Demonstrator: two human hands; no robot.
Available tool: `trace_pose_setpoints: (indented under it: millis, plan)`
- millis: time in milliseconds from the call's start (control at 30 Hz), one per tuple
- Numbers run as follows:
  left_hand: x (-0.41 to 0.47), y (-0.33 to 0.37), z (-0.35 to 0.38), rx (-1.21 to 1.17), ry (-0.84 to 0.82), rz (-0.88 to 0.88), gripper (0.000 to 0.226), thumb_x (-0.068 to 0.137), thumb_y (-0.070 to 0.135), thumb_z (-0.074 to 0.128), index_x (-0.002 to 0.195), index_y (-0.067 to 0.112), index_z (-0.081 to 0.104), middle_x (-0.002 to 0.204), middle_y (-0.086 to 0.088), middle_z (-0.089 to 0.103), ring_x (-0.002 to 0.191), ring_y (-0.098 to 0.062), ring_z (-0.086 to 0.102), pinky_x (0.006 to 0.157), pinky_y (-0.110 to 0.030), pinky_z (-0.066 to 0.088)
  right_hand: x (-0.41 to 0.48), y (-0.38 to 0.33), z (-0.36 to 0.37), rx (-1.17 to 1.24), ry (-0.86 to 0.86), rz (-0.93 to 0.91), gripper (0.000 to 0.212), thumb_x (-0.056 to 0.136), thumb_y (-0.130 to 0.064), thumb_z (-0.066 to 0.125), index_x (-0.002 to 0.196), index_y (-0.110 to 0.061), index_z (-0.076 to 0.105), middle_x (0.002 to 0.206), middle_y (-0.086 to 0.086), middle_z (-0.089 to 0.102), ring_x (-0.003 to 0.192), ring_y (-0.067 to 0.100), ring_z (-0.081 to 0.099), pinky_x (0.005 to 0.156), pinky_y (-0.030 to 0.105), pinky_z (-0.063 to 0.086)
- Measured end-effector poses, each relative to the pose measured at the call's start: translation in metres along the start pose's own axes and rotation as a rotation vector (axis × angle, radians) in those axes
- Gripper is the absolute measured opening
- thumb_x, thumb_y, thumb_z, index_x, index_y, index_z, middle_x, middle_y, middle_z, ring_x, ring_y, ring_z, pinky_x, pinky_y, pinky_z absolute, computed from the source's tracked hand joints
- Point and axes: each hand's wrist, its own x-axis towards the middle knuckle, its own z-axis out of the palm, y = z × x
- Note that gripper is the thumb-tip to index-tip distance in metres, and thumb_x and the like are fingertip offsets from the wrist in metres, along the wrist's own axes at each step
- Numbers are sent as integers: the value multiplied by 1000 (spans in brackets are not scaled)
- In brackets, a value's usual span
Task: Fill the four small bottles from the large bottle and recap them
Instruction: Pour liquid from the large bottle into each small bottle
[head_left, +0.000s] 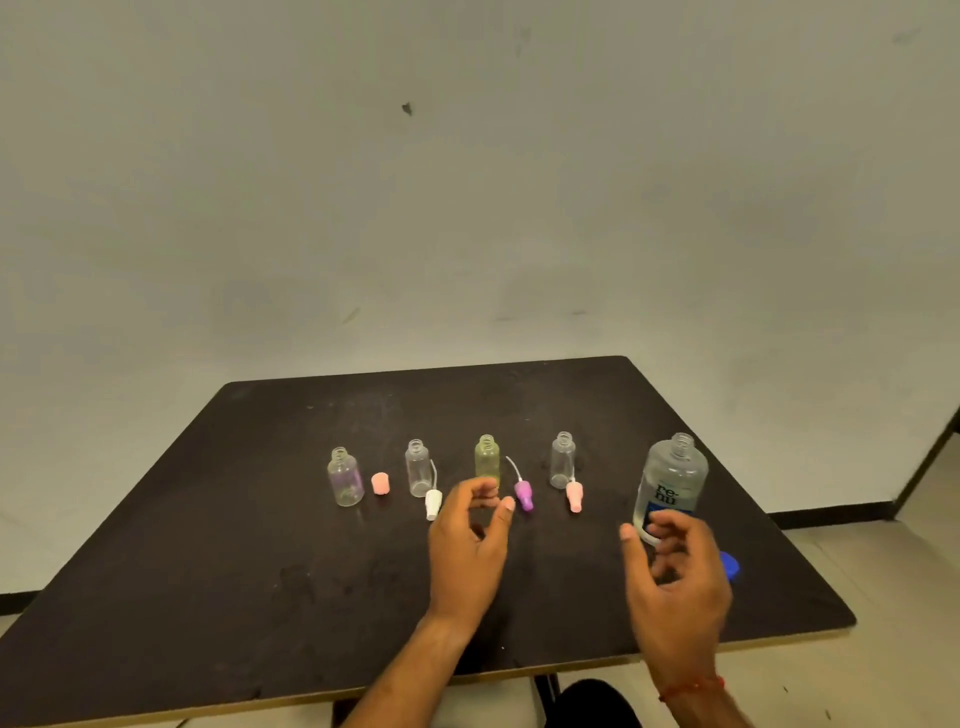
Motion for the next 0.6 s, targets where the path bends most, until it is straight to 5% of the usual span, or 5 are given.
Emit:
trace_pose_setpoints:
  millis: [100,200,400,600]
  plan:
    - [11,-3,39,18,-65,-78,33,88,23,79,118,26,66,116,13,70,107,1,66,94,-18,53,27,13,-14,-28,83,105,51,78,-16,78,118,-21,48,116,5,52,95,20,55,75,30,52]
    - [27,-8,71,71,-122,-169,51,89,24,78,136,15,61,134,3,65,123,-8,61,103,-18,46,48,25,-17,-77,79,166,69,75,-21,82,130,-19,41,131,7,46,118,24,49,93,41,51]
    - [58,-8,108,184,-186,-260,70,92,28,74,152,12,42,151,-4,53,142,-18,46,112,-28,39,71,44,-7,-81,-137,190,93,69,-23,86,142,-26,30,145,3,41,135,24,41,104,39,40]
    - [76,-9,120,300,-239,-315,57,90,29,76,139,11,54,130,-5,67,124,-21,62,102,-31,49,82,51,-3,-105,-205,144,94,69,-19,86,143,-30,28,145,-1,43,136,25,42,106,41,40]
